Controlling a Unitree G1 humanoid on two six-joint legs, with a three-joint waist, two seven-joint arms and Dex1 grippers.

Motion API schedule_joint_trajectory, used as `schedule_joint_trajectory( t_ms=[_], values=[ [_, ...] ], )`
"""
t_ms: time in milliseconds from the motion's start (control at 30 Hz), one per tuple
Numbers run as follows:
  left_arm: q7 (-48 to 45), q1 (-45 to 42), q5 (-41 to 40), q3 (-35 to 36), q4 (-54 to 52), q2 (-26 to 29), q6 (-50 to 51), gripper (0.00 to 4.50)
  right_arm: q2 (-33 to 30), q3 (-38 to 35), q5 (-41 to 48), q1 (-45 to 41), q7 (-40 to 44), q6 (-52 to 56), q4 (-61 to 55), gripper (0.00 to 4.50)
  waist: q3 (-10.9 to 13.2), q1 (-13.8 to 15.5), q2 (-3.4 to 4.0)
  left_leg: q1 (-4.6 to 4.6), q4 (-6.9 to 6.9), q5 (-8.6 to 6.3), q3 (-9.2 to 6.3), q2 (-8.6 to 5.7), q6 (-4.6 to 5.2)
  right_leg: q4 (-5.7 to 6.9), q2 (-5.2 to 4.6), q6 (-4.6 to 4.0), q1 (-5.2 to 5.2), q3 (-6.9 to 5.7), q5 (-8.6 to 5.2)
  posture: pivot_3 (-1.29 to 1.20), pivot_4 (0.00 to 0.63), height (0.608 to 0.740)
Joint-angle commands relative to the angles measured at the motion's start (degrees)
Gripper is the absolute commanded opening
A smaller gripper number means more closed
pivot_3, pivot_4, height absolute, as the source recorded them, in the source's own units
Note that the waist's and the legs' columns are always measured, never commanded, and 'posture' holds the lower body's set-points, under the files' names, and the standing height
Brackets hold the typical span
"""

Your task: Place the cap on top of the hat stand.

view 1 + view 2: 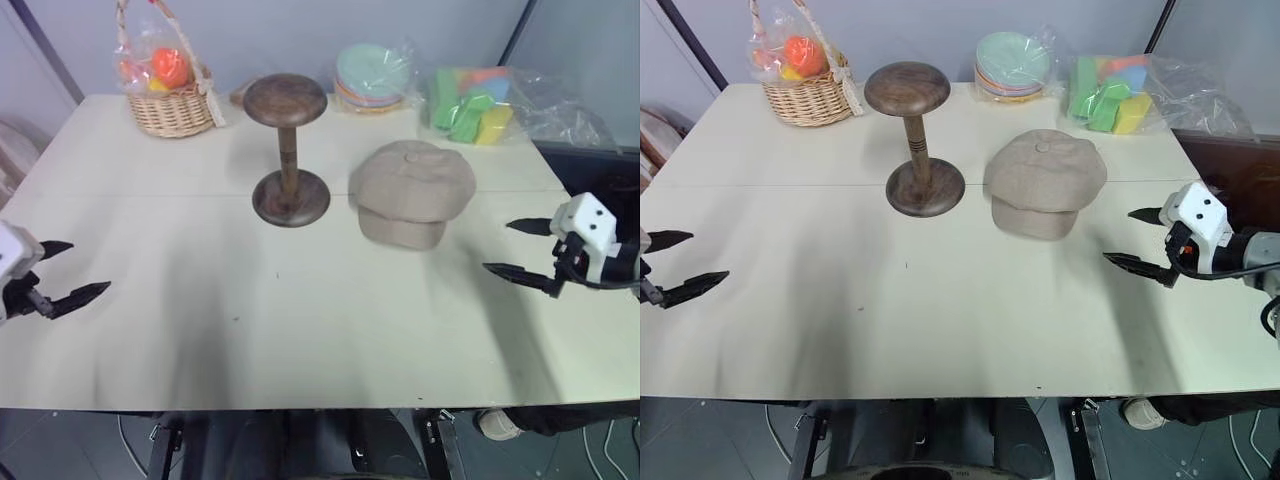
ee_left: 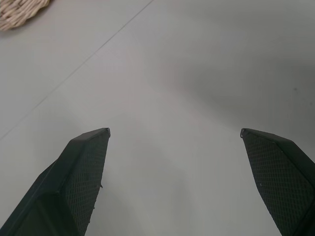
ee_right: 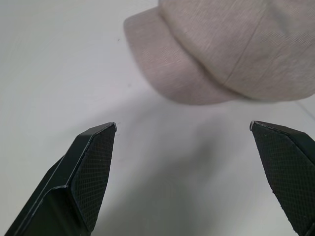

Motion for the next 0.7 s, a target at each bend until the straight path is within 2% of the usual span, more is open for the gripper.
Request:
schedule_joint_trajectory(
  t_ms=[33,267,367,533,700],
  values=[
    [0.3,-0.1,0.1,2.3,-1.1,0.5,-0.1,4.46,-0.1,-0.2,-0.4,-1.4,0.1,-1.5,0.6,4.50,0.0,0.0,0.00,0.00,0.00,0.00,0.00,0.00,0.00,0.00,0.00,0.00,0.00,0.00,0.00,0.00,0.150,0.740],
    [1.7,-1.1,-0.5,1.9,-1.8,-0.3,0.6,4.46,0.1,0.0,-2.0,-2.2,-1.0,-3.9,1.8,4.50,0.0,0.0,0.00,-0.01,0.01,0.00,0.01,0.00,0.00,0.00,0.02,0.09,0.00,0.00,0.05,0.00,0.150,0.740],
    [0.2,-4.2,-6.3,1.6,-4.7,-0.1,5.6,4.46,0.4,0.8,-4.6,-4.0,-4.7,-4.2,1.2,4.50,0.0,0.0,0.00,-0.01,0.02,0.00,0.01,0.00,0.00,0.02,0.03,0.12,0.00,0.00,0.07,0.00,0.150,0.740],
    [-2.3,-9.9,-14.1,-2.1,-11.1,1.9,13.5,4.46,0.4,4.3,-10.1,-4.8,-11.6,-0.6,-9.8,4.50,0.0,0.0,0.01,-0.04,0.02,0.00,-0.01,-0.02,0.00,0.04,0.04,0.16,-0.04,0.00,0.09,0.00,0.150,0.740],
    [-4.4,-15.1,-18.5,-9.4,-17.3,3.4,17.1,4.46,3.7,9.7,-14.8,-1.1,-18.6,6.5,-26.0,4.50,0.0,0.0,-0.02,-0.08,0.01,0.00,-0.04,-0.02,0.00,0.07,0.09,0.18,-0.10,-0.01,0.10,0.00,0.150,0.740]
  ],
)
